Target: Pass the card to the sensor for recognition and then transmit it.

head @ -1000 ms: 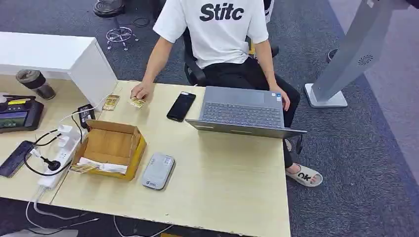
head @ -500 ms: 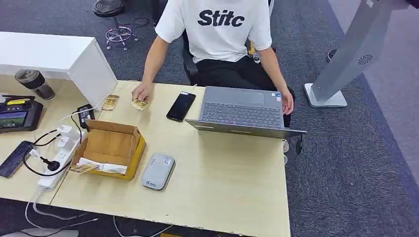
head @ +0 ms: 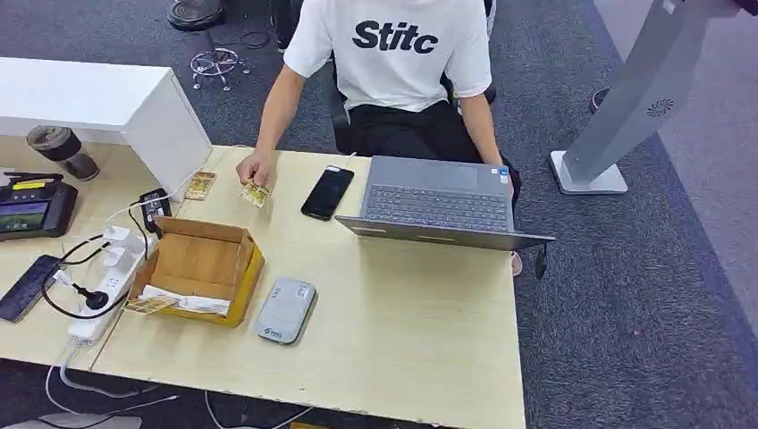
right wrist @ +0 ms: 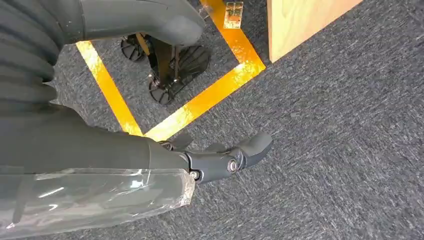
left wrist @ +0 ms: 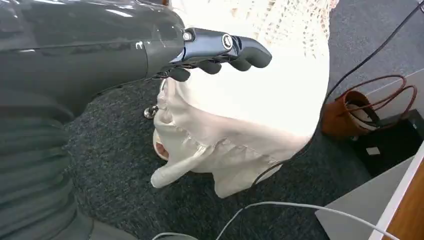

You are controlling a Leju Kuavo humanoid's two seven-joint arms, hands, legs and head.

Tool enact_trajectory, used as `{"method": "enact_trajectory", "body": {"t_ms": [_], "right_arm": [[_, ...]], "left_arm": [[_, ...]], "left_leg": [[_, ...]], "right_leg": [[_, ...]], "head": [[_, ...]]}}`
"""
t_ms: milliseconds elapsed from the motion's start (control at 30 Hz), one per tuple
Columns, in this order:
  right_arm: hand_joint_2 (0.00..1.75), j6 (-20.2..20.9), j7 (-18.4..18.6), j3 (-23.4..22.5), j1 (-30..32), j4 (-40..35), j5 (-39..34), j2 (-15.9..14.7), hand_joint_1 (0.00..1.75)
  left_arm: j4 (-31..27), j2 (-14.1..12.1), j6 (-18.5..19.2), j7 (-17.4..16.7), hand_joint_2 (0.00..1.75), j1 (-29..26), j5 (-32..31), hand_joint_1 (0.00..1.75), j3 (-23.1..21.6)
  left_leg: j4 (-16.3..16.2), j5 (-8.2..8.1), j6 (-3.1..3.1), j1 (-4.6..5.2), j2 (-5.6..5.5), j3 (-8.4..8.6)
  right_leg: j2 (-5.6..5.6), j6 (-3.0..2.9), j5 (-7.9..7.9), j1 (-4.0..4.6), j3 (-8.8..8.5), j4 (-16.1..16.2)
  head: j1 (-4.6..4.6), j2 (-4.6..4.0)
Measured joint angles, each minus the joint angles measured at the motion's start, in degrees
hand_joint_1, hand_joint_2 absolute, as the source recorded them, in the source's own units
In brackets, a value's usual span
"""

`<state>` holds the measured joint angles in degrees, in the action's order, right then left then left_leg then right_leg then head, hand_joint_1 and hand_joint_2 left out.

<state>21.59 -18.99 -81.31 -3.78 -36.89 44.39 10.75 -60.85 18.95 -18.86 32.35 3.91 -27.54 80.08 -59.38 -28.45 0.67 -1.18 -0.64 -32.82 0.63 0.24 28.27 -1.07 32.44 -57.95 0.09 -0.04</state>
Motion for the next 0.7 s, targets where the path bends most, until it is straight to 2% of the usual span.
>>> {"method": "enact_trajectory", "body": {"t_ms": [100,133,167,200,233,267,300,400,700], "right_arm": [[1.75,0.0,0.1,0.0,0.0,0.0,0.0,0.0,0.0],[1.75,0.0,0.6,0.0,0.0,0.0,0.1,0.0,0.0],[1.75,0.0,1.1,0.0,0.0,0.3,0.2,0.0,0.0],[1.75,0.0,1.0,0.0,0.0,0.7,0.1,-0.1,0.0],[1.75,0.0,0.8,0.0,0.1,1.2,0.0,-0.2,0.0],[1.75,-0.1,0.7,0.1,0.1,1.9,0.0,-0.3,0.0],[1.75,-0.2,0.6,0.2,0.1,2.4,0.0,-0.4,0.0],[1.75,-0.2,0.6,0.7,-0.1,3.5,-0.1,-0.7,0.0],[1.75,-0.2,0.6,1.2,-0.1,4.7,-0.2,-0.9,0.0]], "left_arm": [[0.0,0.0,-0.1,0.5,1.75,0.0,0.6,0.0,0.0],[-1.0,-0.1,-0.7,2.6,1.75,-0.6,3.5,0.0,-0.4],[-4.8,0.1,-1.5,5.2,1.75,-1.6,9.9,0.0,-2.1],[-8.3,0.0,-1.9,5.6,1.75,-2.4,14.5,0.0,-3.5],[-12.4,0.0,-1.2,3.8,1.75,-3.1,18.0,0.0,-4.9],[-16.0,-0.1,-0.2,1.6,1.75,-3.6,18.3,0.0,-5.9],[-19.2,-0.2,0.7,0.9,1.75,-4.1,18.1,0.0,-6.6],[-24.7,0.0,1.2,0.7,1.75,-5.0,18.3,0.0,-8.1],[-29.3,0.0,1.2,1.5,1.75,-5.6,18.7,0.0,-9.6]], "left_leg": [[0.0,0.0,0.0,0.0,0.0,0.0],[0.0,0.0,0.0,-0.03,0.01,-0.02],[0.0,-0.02,0.03,-0.2,0.11,-0.03],[0.0,-0.02,0.03,-0.24,0.12,-0.03],[0.0,-0.02,0.03,-0.18,0.12,-0.02],[0.0,-0.02,0.03,-0.17,0.08,-0.03],[0.0,-0.01,0.04,-0.17,0.06,-0.04],[0.0,-0.01,0.04,-0.18,0.07,-0.05],[0.0,-0.01,0.04,-0.17,0.09,-0.03]], "right_leg": [[0.0,0.0,0.0,0.0,0.0,0.0],[0.0,0.0,0.0,0.03,0.0,0.0],[0.13,-0.02,0.0,0.2,0.0,0.0],[0.14,-0.04,-0.02,0.24,0.01,0.0],[0.14,-0.04,-0.02,0.2,0.03,0.0],[0.09,-0.04,-0.01,0.18,0.03,0.0],[0.06,-0.04,0.0,0.18,0.04,0.0],[0.06,-0.05,0.0,0.19,0.02,0.0],[0.08,-0.04,-0.01,0.18,0.01,0.0]], "head": [[0.0,0.0],[-0.02,0.0],[0.04,0.0],[0.2,0.0],[0.2,0.0],[0.04,0.0],[0.09,0.0],[0.09,0.0],[0.11,0.0]]}}
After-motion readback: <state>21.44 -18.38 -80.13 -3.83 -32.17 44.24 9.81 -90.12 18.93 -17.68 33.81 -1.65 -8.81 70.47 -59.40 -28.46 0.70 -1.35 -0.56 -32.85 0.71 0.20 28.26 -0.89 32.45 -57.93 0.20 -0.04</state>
